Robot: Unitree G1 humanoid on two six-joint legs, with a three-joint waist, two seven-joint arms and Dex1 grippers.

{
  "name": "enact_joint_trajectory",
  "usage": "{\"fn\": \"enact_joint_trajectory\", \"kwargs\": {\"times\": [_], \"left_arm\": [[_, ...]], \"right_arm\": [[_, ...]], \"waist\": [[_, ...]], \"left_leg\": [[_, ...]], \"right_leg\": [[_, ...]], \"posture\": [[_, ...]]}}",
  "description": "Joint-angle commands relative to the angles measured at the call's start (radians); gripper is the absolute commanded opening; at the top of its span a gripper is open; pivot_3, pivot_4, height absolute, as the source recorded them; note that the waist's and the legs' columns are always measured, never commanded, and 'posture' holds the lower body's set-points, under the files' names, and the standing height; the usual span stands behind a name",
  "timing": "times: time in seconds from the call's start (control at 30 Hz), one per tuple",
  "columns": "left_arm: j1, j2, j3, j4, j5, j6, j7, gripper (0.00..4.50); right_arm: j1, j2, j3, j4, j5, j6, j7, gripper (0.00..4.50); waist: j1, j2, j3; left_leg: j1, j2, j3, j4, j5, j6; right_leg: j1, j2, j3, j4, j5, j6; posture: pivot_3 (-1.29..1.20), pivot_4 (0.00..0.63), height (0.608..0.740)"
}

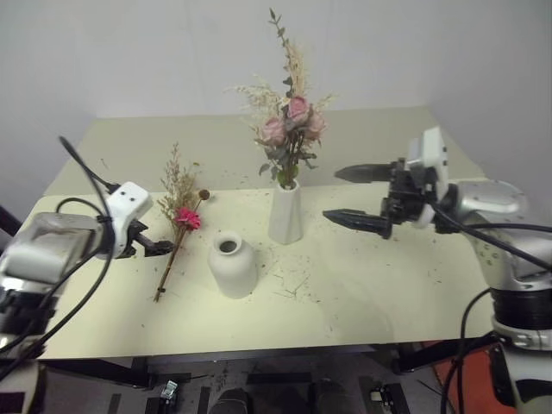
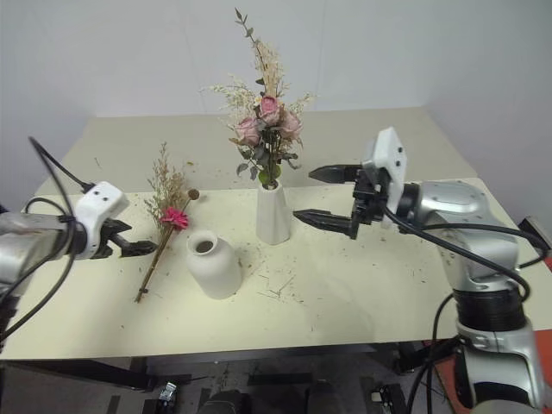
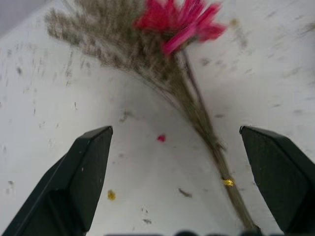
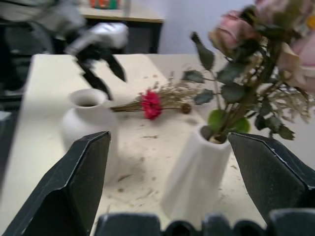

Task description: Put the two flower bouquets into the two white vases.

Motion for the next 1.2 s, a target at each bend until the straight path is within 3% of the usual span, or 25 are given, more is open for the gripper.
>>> {"fn": "enact_joint_trajectory", "kwargs": {"times": [0.03, 0.13, 0.2, 0.4, 0.63, 0.77, 0.93, 1.07, 1.2], "left_arm": [[-0.069, -0.080, -0.094, 0.133, 0.100, 0.001, 0.077, 4.50], [-0.117, -0.149, -0.135, 0.256, 0.155, -0.051, 0.102, 4.50], [-0.148, -0.179, -0.148, 0.325, 0.186, -0.079, 0.112, 4.11], [-0.177, -0.212, -0.121, 0.411, 0.209, -0.126, 0.107, 2.31], [-0.177, -0.215, -0.017, 0.360, 0.196, -0.114, 0.172, 0.14], [-0.181, -0.204, 0.153, 0.267, 0.121, -0.172, 0.191, 0.03], [-0.124, -0.218, 0.369, 0.083, -0.055, -0.378, 0.059, 0.03], [-0.179, -0.241, 0.479, -0.054, -0.302, -0.267, -0.047, 0.03], [-0.195, -0.249, 0.503, -0.155, -0.497, -0.158, -0.110, 0.03]], "right_arm": [[0.009, -0.023, -0.035, -0.042, 0.038, -0.005, 0.030, 4.49], [0.018, -0.036, -0.045, -0.046, 0.044, -0.010, 0.033, 4.49], [0.030, -0.056, -0.060, -0.049, 0.052, -0.014, 0.048, 4.50], [0.061, -0.125, -0.109, -0.036, 0.094, -0.008, 0.123, 4.50], [0.104, -0.174, -0.145, -0.003, 0.089, -0.020, 0.162, 4.50], [0.108, -0.181, -0.154, 0.005, 0.096, -0.012, 0.169, 4.50], [0.117, -0.179, -0.163, 0.026, 0.100, -0.021, 0.193, 4.50], [0.138, -0.174, -0.165, 0.043, 0.093, -0.054, 0.229, 4.50], [0.174, -0.178, -0.170, 0.028, 0.095, -0.086, 0.266, 4.50]], "waist": [[-0.001, 0.000, 0.000], [0.000, 0.001, -0.001], [0.001, 0.002, -0.002], [0.002, 0.002, -0.002], [-0.006, 0.001, -0.001], [-0.003, -0.002, 0.001], [0.002, -0.002, 0.001], [0.011, -0.002, 0.001], [0.018, -0.002, 0.001]], "left_leg": [[-0.001, 0.000, 0.000, 0.000, 0.000, 0.000], [-0.001, 0.000, 0.000, 0.001, 0.000, 0.000], [0.000, 0.000, 0.000, 0.001, 0.000, 0.000], [0.003, 0.000, 0.000, 0.003, 0.000, 0.000], [0.012, 0.000, 0.000, 0.003, 0.000, 0.001], [0.011, 0.000, 0.000, 0.003, 0.000, 0.001], [0.007, 0.000, 0.000, 0.003, 0.000, 0.000], [0.005, -0.001, 0.000, 0.003, -0.001, 0.000], [0.005, -0.001, 0.000, 0.003, -0.001, 0.000]], "right_leg": [[0.000, 0.000, 0.000, 0.000, 0.000, 0.000], [-0.001, 0.000, 0.000, 0.002, 0.000, 0.000], [-0.001, 0.000, 0.001, 0.002, 0.000, 0.000], [0.003, 0.000, 0.001, 0.000, 0.000, 0.000], [0.013, 0.000, 0.001, -0.002, 0.000, 0.001], [0.012, 0.000, 0.000, -0.001, 0.000, 0.001], [0.011, -0.003, 0.000, -0.003, 0.000, 0.000], [0.010, -0.004, -0.001, -0.006, 0.000, 0.001], [0.010, -0.003, -0.001, -0.010, 0.000, 0.001]], "posture": [[0.00, 0.150, 0.740], [0.00, 0.150, 0.740], [0.00, 0.150, 0.740], [0.00, 0.150, 0.740], [0.00, 0.150, 0.740], [0.00, 0.150, 0.740], [0.00, 0.150, 0.740], [0.00, 0.150, 0.740], [0.00, 0.150, 0.740]]}}
